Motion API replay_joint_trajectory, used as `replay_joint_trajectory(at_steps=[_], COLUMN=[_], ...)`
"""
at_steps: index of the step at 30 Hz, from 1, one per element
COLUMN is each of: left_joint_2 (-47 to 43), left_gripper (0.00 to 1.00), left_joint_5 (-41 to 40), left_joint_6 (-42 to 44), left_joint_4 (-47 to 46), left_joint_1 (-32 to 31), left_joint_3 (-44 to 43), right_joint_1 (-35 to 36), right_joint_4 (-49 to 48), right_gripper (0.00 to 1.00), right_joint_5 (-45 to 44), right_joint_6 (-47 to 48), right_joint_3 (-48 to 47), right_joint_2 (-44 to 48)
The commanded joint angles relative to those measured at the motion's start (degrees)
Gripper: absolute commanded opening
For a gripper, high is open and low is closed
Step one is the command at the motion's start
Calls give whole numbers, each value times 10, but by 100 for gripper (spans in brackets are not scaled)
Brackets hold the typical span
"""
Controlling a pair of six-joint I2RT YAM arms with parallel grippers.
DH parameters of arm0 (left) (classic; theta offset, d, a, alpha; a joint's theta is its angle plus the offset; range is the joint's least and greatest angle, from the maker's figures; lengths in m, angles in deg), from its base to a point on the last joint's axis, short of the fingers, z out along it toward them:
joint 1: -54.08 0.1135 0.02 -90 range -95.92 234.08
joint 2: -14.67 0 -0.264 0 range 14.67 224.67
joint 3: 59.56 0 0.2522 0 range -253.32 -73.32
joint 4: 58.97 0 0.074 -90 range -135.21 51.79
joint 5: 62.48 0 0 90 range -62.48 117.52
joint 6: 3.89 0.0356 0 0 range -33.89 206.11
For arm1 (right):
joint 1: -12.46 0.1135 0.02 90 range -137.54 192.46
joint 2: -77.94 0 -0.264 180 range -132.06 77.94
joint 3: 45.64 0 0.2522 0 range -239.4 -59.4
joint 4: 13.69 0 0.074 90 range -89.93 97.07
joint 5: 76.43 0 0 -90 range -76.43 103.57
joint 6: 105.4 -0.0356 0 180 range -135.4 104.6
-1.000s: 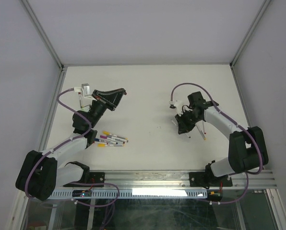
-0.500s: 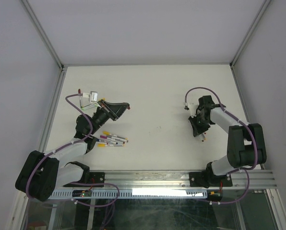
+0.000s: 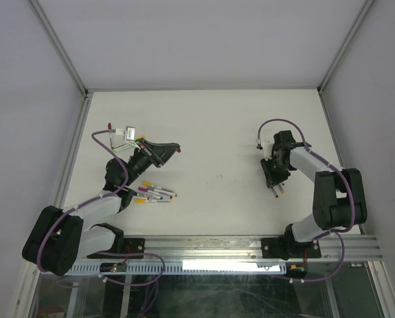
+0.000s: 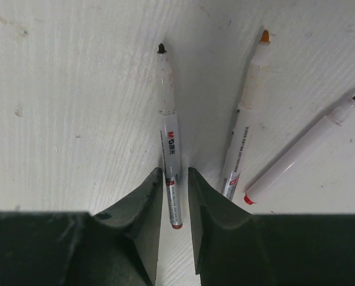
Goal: Open the pen caps
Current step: Place the pen at the center of the board.
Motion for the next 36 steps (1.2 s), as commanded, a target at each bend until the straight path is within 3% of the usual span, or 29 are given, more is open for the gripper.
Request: replay_joint_trajectory(at_steps=[1,7,16,22,29,36], left_joint_2=[4,8,6,8,18,28], left_gripper=[0,0,0,0,0,0], left_joint_5=[12,12,8,5,-1,-5], left_joint_6=[-8,-9,-7,-7,-6,-3], left_joint_4=[-38,-40,-38,-42,-50,-52], left_joint_1=[-7,-14,-25,-34,-48,-61], left_joint_3=[3,4,6,4,0,-7], right_joint_1=[-4,-4,-3,-8,-11,-15], right_joint_4=[-24,-23,-25,-28,-29,-28], right_gripper=[27,26,11,8,8,15], right_joint_5=[-24,-25,-27,-38,-34,-24], right_joint_6=[3,1,-3,-9,-10,-9], right_joint_3=[0,-3,-5,-4,-4,-6], right_joint_2=[-14,-10,-6,-2,6,13])
